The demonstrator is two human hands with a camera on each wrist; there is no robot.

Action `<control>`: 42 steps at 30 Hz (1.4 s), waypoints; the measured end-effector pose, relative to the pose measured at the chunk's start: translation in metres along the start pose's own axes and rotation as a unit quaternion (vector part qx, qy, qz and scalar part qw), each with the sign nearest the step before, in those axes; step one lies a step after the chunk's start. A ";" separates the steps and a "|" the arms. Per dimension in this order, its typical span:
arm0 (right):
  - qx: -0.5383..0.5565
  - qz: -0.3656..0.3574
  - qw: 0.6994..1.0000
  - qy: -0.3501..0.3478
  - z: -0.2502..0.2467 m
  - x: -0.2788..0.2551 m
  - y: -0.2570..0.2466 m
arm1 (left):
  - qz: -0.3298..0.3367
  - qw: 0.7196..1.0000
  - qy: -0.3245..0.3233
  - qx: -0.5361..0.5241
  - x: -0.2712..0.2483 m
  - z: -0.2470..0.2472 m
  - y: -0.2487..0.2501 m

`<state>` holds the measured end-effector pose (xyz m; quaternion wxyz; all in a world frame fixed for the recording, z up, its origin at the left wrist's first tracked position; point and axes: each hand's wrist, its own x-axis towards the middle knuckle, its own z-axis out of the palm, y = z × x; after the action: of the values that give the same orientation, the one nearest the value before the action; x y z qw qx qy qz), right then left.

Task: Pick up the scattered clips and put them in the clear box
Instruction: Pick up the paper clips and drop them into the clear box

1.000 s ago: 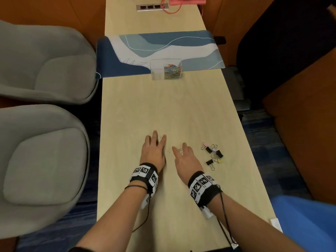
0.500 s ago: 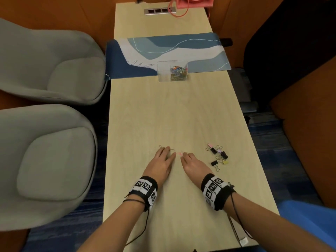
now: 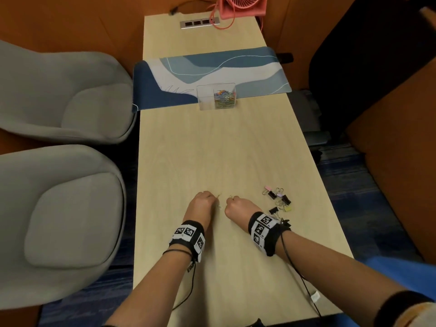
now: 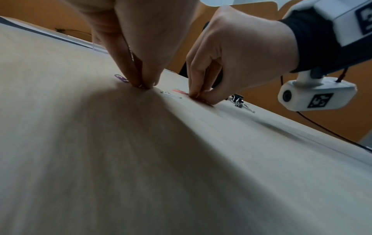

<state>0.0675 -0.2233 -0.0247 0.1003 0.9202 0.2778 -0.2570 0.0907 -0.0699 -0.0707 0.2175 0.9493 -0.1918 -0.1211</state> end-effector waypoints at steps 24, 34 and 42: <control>0.841 0.198 0.448 0.231 -0.085 0.019 0.186 | -0.153 0.925 0.165 -0.305 0.116 -0.093 0.009; 0.828 0.170 0.410 0.343 -0.172 0.108 0.293 | -0.064 0.862 0.328 -0.382 0.312 -0.167 0.046; 0.799 0.205 0.450 0.343 -0.150 0.170 0.314 | -0.047 0.937 0.214 -0.272 0.365 -0.120 0.005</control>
<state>0.4281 -0.3553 0.0258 -0.7325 0.6390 -0.2348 -0.0010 0.4536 -0.1823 -0.0167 0.4976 0.8652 -0.0554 0.0276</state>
